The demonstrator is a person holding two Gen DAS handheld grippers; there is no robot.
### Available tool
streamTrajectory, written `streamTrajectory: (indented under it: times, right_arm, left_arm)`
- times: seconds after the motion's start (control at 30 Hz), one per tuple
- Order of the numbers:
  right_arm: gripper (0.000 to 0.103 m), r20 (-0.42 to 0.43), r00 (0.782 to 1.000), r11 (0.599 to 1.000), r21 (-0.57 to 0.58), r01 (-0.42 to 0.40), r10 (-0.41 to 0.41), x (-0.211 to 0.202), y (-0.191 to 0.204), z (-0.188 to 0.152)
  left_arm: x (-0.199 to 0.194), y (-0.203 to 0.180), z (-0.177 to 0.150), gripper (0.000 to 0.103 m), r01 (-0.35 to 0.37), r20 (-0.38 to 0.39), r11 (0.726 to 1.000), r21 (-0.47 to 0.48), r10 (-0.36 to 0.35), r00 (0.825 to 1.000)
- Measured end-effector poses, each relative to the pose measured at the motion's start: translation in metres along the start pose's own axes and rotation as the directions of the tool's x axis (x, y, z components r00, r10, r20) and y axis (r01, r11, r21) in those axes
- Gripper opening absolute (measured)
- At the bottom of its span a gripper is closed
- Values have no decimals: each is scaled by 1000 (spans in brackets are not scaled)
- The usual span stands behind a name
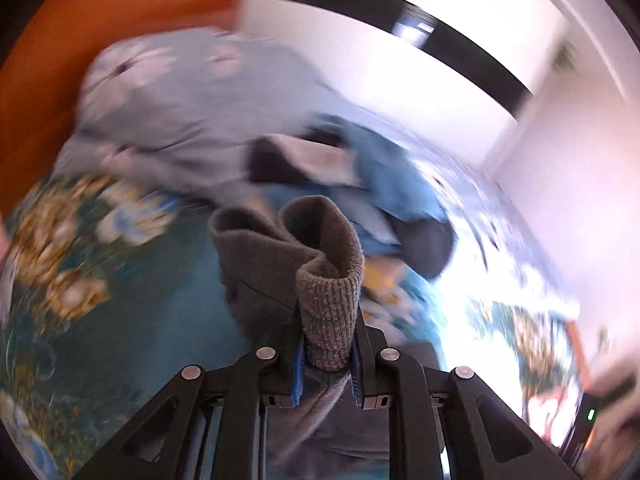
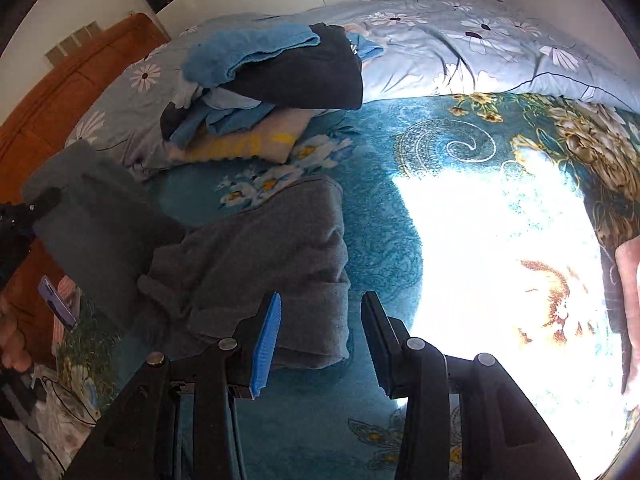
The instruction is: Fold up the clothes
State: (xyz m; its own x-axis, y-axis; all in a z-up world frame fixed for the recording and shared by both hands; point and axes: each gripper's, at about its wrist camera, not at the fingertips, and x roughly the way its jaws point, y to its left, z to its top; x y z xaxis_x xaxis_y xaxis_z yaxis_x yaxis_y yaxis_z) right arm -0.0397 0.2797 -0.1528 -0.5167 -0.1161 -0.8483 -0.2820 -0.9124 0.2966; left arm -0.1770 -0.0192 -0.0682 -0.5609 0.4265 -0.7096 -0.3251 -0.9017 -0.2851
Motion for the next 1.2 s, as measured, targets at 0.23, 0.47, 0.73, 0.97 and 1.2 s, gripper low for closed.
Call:
streamTrajectory:
  times: [0.23,0.47,0.73,0.97,1.2]
  right_arm:
    - [43,11,1000,997,70,-23,23,-8,-37,-4]
    - [43,-14,1000,989,148,-16,19,-5,-70,-10]
    - [43,-8,996,991,98,-86,87,-3,-51,0]
    - [48,-81,970,973,2,-232,231,31,-1,18]
    - [49,-181,942,955,-41,-294,282,87,32,37]
  left_arm:
    - [82,-98,-61,20,21,-214,956,291,44,976]
    - [127,-134,-100,33,17,-349,920,392,132,928]
    - [105,-132,-98,61,175,-466,951,254,-38,884]
    - [55,-59,-65,68,-14,-293,988,151,58,954]
    - [71,22,-66,68,-207,-367,977,-57,173,914]
